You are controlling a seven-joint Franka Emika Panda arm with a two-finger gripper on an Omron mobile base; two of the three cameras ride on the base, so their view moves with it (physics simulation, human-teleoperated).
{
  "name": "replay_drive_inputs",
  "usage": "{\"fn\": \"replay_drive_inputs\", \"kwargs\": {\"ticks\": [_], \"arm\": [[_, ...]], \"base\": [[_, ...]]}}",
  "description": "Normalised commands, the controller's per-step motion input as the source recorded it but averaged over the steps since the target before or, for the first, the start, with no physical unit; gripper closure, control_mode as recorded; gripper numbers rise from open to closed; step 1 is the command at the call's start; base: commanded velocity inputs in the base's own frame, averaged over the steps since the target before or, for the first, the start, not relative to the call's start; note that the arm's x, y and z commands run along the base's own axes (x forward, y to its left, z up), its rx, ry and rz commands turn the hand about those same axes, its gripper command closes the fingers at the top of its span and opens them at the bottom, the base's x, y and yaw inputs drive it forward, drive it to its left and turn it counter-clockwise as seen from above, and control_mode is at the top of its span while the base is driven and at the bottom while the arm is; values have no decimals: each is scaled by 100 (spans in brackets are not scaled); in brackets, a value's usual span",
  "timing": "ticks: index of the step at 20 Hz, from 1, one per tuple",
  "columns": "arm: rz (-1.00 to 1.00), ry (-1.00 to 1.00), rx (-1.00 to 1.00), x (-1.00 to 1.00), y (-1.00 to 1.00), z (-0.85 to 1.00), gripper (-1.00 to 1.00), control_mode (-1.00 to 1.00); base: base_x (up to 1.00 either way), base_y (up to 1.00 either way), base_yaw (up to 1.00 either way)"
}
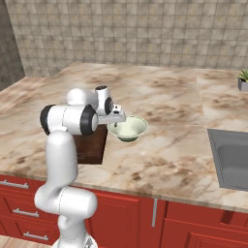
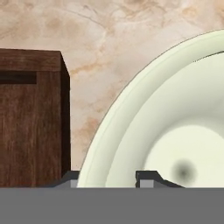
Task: Place the two vegetables and bowl onto the tray for setting up a vegetable dip station.
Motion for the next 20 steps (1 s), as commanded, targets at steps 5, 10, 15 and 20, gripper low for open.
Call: {"fn": "replay_drive_inputs", "kwargs": {"ticks": [5, 10, 15, 20], "arm": [[2, 0, -10, 0, 17, 22, 100, -100], [5, 0, -19, 0, 48, 45, 100, -100], [9, 0, -26, 0, 61, 48, 100, -100], [11, 1, -28, 0, 56, 53, 100, -100]], "base": [[0, 0, 0], [0, 0, 0], [0, 0, 0], [0, 0, 0]]}}
